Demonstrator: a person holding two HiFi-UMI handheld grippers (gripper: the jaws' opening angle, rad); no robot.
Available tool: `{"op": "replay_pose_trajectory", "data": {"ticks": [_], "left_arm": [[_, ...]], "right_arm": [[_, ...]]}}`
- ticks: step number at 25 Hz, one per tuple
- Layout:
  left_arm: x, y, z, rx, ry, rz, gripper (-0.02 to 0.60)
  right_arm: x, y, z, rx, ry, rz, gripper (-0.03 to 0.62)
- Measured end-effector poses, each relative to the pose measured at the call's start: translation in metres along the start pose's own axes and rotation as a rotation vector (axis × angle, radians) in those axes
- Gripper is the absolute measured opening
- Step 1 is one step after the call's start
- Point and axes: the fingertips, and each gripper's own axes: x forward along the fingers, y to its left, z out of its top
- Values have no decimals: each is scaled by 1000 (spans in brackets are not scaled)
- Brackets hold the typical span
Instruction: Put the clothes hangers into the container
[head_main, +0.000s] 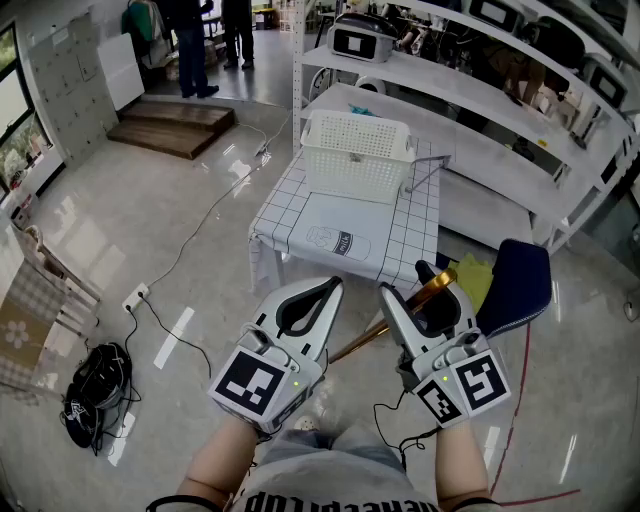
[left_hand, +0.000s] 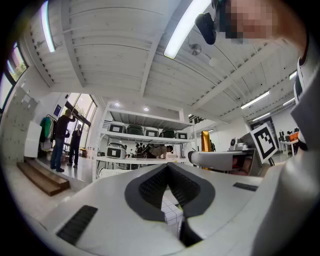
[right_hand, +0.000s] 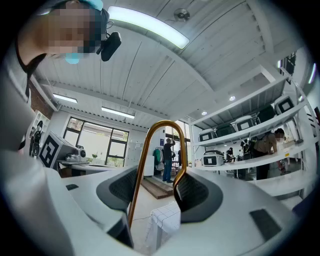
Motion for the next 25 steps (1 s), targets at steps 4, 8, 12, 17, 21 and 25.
{"op": "replay_pose_trajectory", "data": {"ticks": [4, 8, 12, 17, 21, 25], "left_arm": [[-3, -8, 2, -10, 3, 4, 14], [-1, -19, 6, -17, 3, 5, 14], [1, -24, 7, -17, 8, 12, 14], [4, -27, 6, -17, 13, 2, 14], [5, -23, 5, -17, 6, -17, 14], [5, -13, 4, -9, 2, -32, 14]], "right_arm": [[-7, 3, 1, 9, -2, 3, 256], [-14, 1, 5, 3, 11, 9, 256], [-20, -2, 5, -2, 12, 2, 256], [-23, -6, 4, 25, 16, -4, 267], [-21, -10, 7, 67, -7, -9, 267], [-12, -14, 6, 48, -8, -42, 267]]}}
